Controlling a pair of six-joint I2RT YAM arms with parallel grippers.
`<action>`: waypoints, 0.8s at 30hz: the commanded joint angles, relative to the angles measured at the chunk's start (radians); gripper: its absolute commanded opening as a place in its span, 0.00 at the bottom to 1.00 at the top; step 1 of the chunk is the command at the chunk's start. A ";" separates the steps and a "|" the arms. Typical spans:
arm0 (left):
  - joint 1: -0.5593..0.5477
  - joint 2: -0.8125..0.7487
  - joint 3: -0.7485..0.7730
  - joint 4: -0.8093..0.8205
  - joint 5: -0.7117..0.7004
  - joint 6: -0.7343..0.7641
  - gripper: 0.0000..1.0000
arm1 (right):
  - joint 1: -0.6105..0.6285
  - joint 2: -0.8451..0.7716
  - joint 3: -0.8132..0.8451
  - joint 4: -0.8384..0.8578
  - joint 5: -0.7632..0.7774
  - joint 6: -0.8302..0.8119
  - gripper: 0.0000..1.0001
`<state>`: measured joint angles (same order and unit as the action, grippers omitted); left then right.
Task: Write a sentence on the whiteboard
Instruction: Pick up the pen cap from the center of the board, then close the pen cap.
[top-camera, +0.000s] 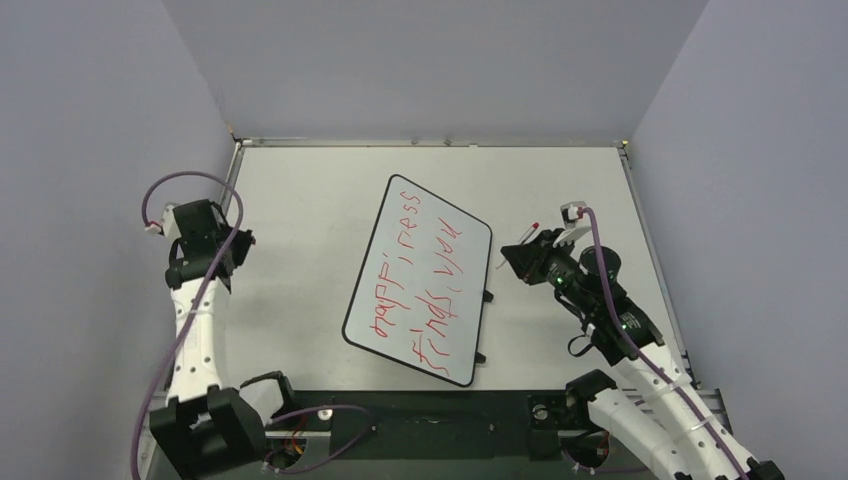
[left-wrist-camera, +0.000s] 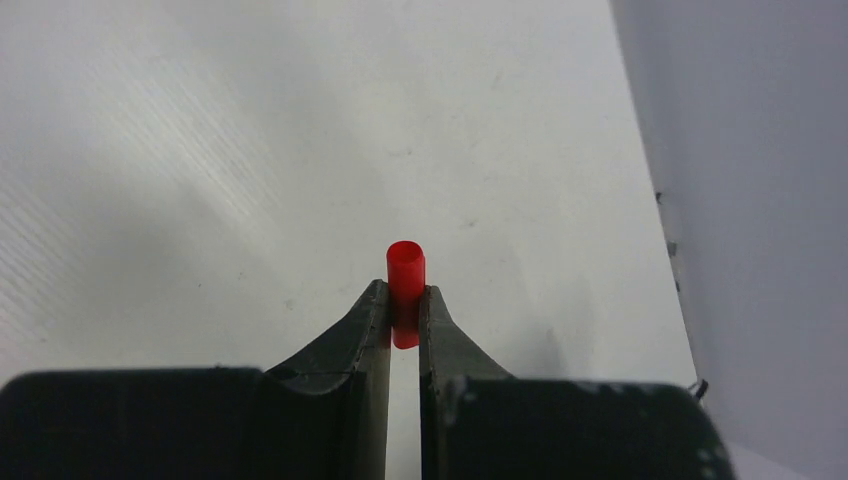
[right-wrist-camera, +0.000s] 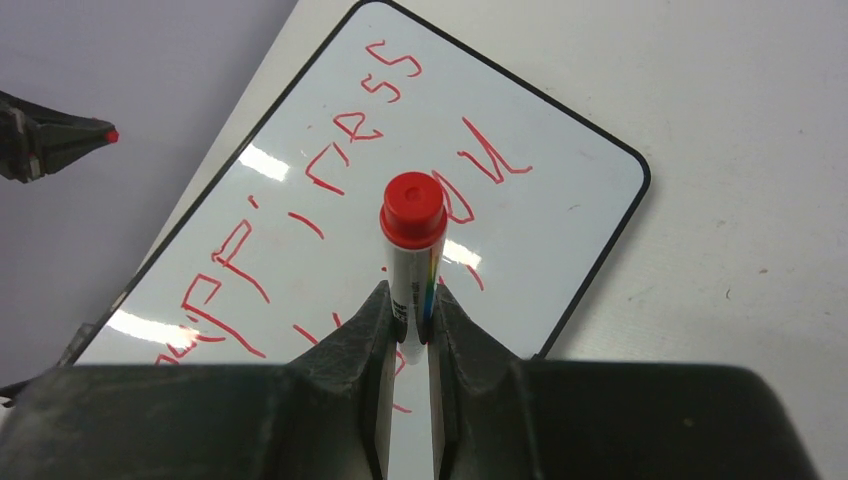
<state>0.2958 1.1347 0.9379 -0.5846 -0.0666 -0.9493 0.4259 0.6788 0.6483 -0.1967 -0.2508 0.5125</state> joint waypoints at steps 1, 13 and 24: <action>0.002 -0.152 0.058 0.049 0.061 0.206 0.00 | -0.001 -0.024 0.073 0.020 -0.024 0.017 0.00; -0.092 -0.440 0.066 0.222 0.486 0.557 0.00 | 0.001 -0.035 0.147 -0.007 -0.066 0.040 0.00; -0.301 -0.390 0.017 0.505 1.042 0.507 0.00 | 0.020 -0.018 0.245 0.116 -0.274 0.100 0.00</action>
<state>0.0696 0.7029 0.9638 -0.2272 0.7261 -0.4248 0.4267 0.6598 0.8280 -0.1989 -0.4255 0.5735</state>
